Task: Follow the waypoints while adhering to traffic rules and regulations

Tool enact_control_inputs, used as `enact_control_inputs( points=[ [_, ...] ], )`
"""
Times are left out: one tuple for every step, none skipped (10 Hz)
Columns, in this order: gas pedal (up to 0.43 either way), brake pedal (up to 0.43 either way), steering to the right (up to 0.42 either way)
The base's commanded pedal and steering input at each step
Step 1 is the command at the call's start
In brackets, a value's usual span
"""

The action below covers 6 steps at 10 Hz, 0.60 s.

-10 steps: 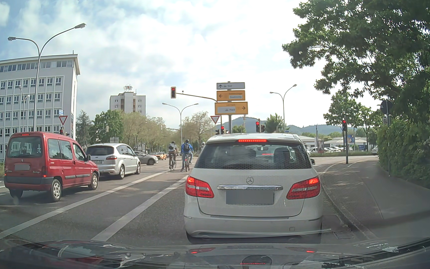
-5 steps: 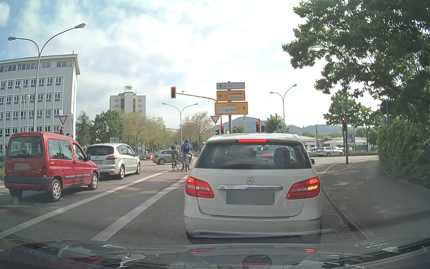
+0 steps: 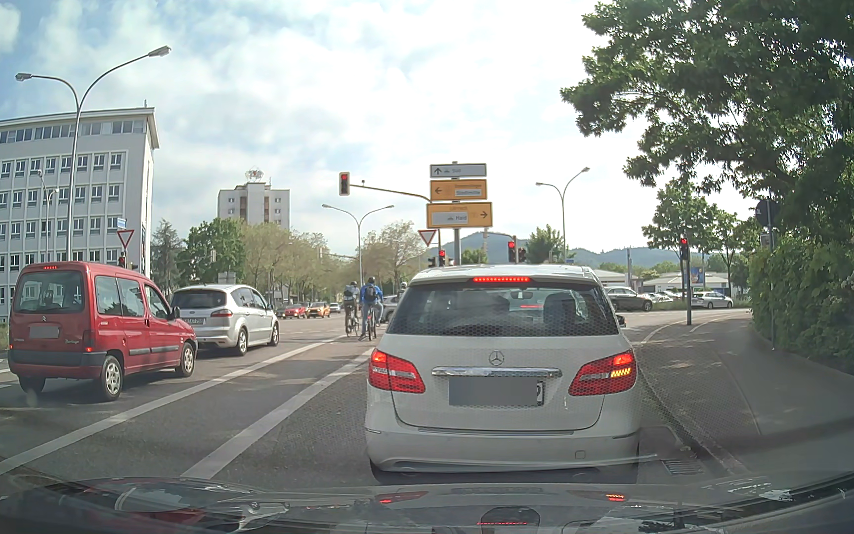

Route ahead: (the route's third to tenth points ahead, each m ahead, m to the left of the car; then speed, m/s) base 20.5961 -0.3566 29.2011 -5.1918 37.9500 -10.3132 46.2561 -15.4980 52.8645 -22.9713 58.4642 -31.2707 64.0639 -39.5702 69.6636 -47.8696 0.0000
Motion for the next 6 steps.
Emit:
enact_control_inputs(
  points=[
    [0.0, 0.25, 0.08],
    [0.0, 0.25, 0.08],
    [0.0, 0.25, 0.08],
    [0.0, 0.25, 0.08],
    [0.0, 0.25, 0.08],
    [0.0, 0.25, 0.08]
  ],
)
